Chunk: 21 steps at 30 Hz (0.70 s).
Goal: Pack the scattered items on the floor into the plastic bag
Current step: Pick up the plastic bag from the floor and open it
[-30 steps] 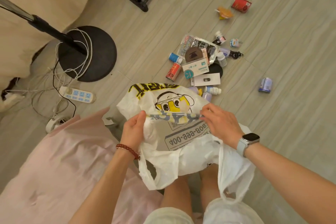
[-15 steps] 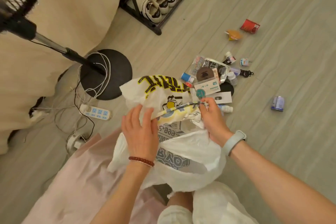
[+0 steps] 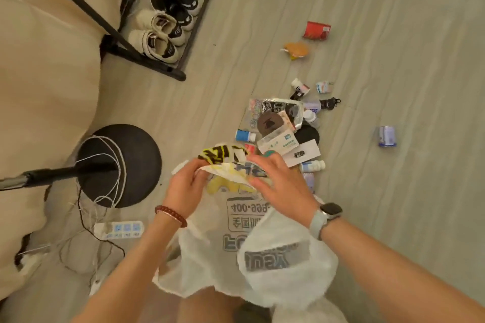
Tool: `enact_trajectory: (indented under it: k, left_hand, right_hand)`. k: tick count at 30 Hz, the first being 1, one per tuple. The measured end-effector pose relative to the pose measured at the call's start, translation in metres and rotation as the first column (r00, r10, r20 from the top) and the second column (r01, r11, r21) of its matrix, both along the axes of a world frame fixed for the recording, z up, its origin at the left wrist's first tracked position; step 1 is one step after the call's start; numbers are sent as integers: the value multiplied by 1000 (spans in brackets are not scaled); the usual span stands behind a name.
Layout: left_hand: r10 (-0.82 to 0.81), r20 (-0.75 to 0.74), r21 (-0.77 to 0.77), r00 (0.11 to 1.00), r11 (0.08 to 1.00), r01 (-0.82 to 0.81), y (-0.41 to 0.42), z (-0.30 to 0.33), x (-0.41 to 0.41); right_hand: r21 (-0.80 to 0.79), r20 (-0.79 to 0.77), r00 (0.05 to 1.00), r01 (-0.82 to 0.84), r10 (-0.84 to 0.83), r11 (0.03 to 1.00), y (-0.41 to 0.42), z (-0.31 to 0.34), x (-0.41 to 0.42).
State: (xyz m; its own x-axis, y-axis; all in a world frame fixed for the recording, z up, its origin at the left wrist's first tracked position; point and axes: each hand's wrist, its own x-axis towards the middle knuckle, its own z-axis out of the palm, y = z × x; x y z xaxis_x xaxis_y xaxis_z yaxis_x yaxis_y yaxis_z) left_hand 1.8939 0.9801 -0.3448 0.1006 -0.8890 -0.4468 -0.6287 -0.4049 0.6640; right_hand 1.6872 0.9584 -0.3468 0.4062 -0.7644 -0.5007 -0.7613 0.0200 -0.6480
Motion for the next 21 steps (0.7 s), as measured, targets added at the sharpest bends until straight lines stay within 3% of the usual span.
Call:
enact_trajectory:
  k: [3,5,7,12,15,18,21]
  left_hand:
    - [-77,-85,1,993,997,77,-20,-13,-1]
    - [-108,-124,-4,986,994,108,-32,-20,-2]
    - [-142,-126,-7,982,990,142,-43,-25,-5]
    - [-291,-27,-23,956,957,290,-44,-49,1]
    - [-403,-49,70,914,911,405,-21,-67,13]
    - [-480,-41,127,876,868,481,1,-83,32]
    - [-489,67,146,870,867,476,6,-100,55]
  right_hand:
    - [-176,-106,985,-152,135,973,-7,-13,-14]
    - [-343,-168,973,-211,161,915,-10,-25,-22]
    - [-405,-233,962,-231,144,885,-7,-40,-27]
    - [-369,-251,967,-68,-29,927,11,-69,-24]
    - [-343,-283,956,-30,-73,939,51,-86,-12]
    - [-207,-392,907,76,-154,975,92,-95,18]
    - [-56,-495,825,282,-272,958,104,-100,60]
